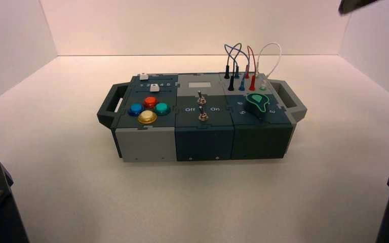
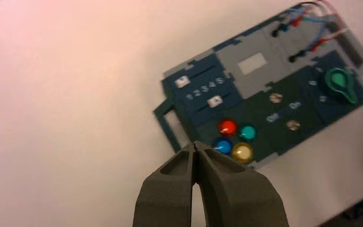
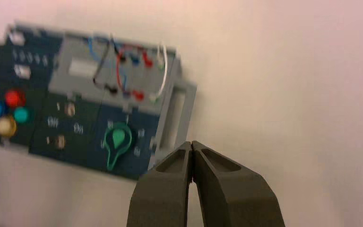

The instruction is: Flip the top switch on with the left gripper.

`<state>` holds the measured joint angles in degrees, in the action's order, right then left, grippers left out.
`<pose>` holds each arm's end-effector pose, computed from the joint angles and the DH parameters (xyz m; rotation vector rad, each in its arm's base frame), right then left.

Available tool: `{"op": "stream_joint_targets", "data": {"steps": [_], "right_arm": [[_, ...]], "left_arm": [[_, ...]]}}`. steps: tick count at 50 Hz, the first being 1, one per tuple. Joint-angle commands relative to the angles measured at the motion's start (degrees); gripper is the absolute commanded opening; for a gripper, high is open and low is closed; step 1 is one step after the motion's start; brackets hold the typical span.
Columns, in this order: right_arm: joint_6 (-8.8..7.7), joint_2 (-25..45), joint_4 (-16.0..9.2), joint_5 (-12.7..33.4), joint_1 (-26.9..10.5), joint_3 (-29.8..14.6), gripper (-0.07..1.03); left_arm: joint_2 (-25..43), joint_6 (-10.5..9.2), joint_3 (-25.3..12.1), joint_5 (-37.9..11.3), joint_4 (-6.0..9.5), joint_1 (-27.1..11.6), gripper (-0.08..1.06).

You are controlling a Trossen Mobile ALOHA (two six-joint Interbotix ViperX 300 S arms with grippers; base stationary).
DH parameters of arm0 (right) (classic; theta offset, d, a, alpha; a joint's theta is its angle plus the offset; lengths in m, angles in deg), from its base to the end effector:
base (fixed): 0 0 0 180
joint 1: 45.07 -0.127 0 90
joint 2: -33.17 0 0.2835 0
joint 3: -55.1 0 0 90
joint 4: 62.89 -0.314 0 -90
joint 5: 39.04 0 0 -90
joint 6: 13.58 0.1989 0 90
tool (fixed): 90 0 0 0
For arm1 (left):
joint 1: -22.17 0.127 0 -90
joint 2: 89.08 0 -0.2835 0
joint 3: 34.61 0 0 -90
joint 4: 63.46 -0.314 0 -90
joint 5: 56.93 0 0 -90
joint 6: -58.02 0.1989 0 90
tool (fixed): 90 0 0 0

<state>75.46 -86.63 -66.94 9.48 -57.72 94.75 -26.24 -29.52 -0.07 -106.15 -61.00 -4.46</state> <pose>0.2639 0.0700 0.1503 -0.0582 1.0203 0.2343 0.2577 -0.1364 0.1730 0.2272 0.9706 -0.4633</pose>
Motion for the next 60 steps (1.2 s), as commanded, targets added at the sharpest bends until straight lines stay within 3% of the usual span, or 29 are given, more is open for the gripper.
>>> {"op": "stream_joint_targets", "data": {"steps": [1, 10, 16, 18, 31, 60], "right_arm": [[-0.18, 3.7, -0.4, 1.8, -0.3, -1.8, -0.03], [-0.18, 9.1, -0.8, 1.7, -0.3, -1.7, -0.03], [-0.18, 12.3, -1.1, 1.4, -0.3, -1.8, -0.03], [-0.35, 15.0, -2.3, 0.4, -0.3, -2.1, -0.03], [-0.88, 21.9, -6.2, -2.9, -0.9, -2.5, -0.03], [-0.88, 37.7, -7.5, -5.8, -2.6, -8.4, -0.02]], "left_arm": [[1.1, -0.09, -2.0, 0.7, 1.05, -2.5, -0.03], [3.8, -0.70, -2.0, 1.9, 2.90, -4.7, -0.03], [5.9, -0.70, -2.3, 2.6, 5.10, -5.4, -0.03], [8.3, -0.62, -2.3, 3.4, 6.42, -6.3, -0.03], [13.0, -0.62, -2.5, 4.5, 6.77, -8.2, -0.03], [13.3, -0.62, -2.9, 4.8, 6.86, -8.3, -0.03]]}}
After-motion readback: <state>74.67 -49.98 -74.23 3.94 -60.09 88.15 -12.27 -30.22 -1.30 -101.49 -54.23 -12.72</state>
